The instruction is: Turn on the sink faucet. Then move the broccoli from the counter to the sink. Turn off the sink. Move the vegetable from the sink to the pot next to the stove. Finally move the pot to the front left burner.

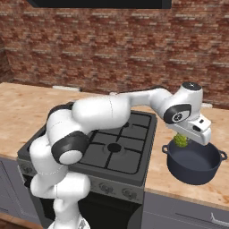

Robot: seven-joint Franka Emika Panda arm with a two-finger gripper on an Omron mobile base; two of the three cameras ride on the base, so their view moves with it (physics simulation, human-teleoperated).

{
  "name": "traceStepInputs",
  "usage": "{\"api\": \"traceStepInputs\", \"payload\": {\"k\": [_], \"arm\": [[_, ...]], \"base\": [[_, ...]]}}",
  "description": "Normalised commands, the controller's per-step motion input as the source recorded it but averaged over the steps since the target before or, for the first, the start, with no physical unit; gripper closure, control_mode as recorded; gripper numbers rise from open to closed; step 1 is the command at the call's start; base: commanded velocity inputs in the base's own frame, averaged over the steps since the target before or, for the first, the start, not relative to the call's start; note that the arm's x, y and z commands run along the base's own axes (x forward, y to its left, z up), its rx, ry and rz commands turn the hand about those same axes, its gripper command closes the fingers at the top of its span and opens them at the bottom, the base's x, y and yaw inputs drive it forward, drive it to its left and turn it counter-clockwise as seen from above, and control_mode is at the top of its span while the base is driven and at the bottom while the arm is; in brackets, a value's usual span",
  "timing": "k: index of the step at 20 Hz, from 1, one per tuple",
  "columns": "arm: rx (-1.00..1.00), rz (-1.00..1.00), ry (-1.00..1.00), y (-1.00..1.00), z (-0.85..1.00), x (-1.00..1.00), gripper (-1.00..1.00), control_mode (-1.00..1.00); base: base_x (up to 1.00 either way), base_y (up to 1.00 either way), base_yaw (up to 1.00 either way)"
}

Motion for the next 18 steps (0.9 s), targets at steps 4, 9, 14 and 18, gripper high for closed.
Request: {"api": "traceStepInputs", "payload": {"k": [4,9,14,18], "arm": [[0.02,0.01,0.00,-0.38,-0.44,0.10,1.00,-1.00],[0.03,0.00,0.00,-0.39,-0.29,0.11,1.00,-1.00],[0.04,0.00,0.03,-0.30,-0.25,0.12,1.00,-1.00],[0.06,0.01,0.03,-0.23,-0.19,0.10,1.00,-1.00]], "base": [[0.00,0.00,0.00],[0.00,0.00,0.00],[0.00,0.00,0.00],[0.00,0.00,0.00]]}}
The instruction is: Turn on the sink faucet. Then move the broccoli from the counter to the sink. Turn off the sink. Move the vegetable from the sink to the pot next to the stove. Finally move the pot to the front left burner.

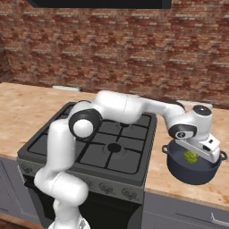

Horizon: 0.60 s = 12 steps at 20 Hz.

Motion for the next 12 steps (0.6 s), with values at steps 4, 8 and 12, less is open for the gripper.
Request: {"api": "traceStepInputs", "payload": {"k": [4,8,12], "arm": [[0.06,0.01,0.04,-0.18,-0.18,0.10,1.00,-1.00],[0.04,0.00,0.07,-0.06,-0.16,0.12,1.00,-1.00],[0.01,0.01,0.07,0.00,-0.20,0.04,1.00,-1.00]], "base": [[0.00,0.00,0.00],[0.00,0.00,0.00],[0.00,0.00,0.00]]}}
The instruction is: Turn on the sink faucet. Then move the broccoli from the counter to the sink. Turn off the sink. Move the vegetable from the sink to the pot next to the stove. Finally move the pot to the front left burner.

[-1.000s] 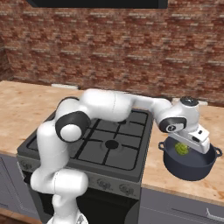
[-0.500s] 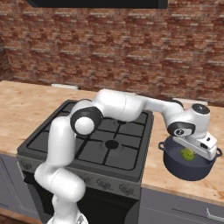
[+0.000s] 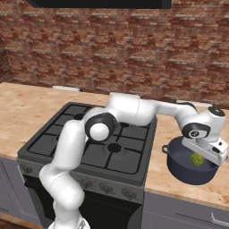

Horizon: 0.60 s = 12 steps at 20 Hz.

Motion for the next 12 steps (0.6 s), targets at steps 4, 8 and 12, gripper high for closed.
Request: {"api": "traceStepInputs", "payload": {"k": [4,8,12], "arm": [[0.00,0.00,0.06,0.01,-0.27,0.00,1.00,-1.00],[0.00,0.00,0.03,0.14,-0.33,0.00,1.00,-1.00],[0.00,0.00,0.01,0.25,-0.28,0.00,-1.00,-1.00]], "base": [[0.00,0.00,0.00],[0.00,0.00,0.00],[0.00,0.00,0.00]]}}
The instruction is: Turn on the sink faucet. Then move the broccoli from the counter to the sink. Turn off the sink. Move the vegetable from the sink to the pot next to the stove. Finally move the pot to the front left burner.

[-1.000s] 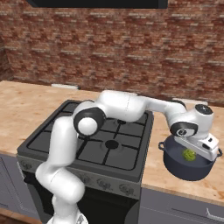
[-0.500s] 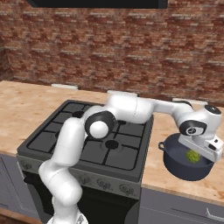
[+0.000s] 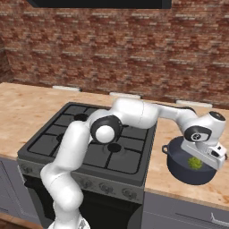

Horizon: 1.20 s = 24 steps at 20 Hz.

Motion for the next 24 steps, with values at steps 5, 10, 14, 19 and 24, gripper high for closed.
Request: {"api": "traceStepInputs", "payload": {"k": [5,10,14,19,24], "arm": [[0.00,0.00,0.00,0.34,-0.12,0.00,-1.00,-1.00],[0.00,0.00,0.00,0.18,0.00,0.00,-1.00,-1.00],[0.00,0.00,0.00,0.17,0.01,0.00,-1.00,-1.00],[0.00,0.00,-0.03,0.21,0.24,-0.05,-1.00,-1.00],[0.00,0.00,-0.07,0.32,0.42,-0.12,-1.00,-1.00]], "base": [[0.00,0.00,0.00],[0.00,0.00,0.00],[0.00,0.00,0.00],[0.00,0.00,0.00],[0.00,0.00,0.00]]}}
